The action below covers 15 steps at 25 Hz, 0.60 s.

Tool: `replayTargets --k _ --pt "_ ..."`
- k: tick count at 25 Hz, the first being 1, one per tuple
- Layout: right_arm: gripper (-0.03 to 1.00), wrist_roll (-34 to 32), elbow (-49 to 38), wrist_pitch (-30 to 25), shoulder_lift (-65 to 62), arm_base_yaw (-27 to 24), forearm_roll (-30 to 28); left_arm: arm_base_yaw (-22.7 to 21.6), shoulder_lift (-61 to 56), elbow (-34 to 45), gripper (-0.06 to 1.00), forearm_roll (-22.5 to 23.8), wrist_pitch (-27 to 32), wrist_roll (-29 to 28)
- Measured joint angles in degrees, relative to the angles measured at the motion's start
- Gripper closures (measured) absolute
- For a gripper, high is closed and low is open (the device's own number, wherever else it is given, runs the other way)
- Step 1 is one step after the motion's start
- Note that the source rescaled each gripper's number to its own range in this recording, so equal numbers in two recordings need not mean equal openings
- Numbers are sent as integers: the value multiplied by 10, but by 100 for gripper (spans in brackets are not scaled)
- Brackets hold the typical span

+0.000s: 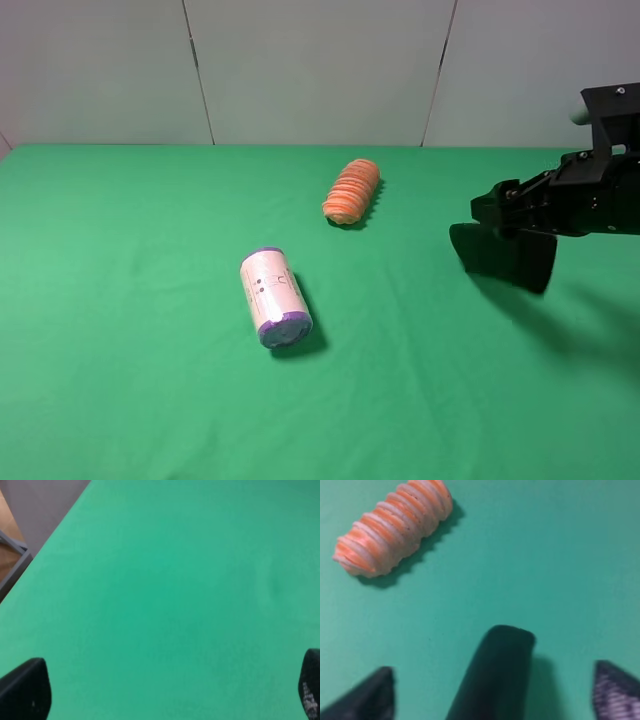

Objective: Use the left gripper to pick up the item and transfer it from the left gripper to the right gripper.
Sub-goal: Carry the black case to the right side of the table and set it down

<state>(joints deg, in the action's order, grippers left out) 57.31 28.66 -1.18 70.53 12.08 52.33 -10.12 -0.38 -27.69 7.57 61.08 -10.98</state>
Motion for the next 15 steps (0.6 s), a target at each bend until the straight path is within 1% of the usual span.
replayTargets --k 2,5,15 --pt "0 -1 0 0 4 0 0 0 0 0 -6 0 0 0" --pt "-3 -2 0 0 5 0 1 0 0 0 -6 0 0 0" --pt "-3 -8 0 -3 7 0 1 0 0 0 -6 -1 0 0"
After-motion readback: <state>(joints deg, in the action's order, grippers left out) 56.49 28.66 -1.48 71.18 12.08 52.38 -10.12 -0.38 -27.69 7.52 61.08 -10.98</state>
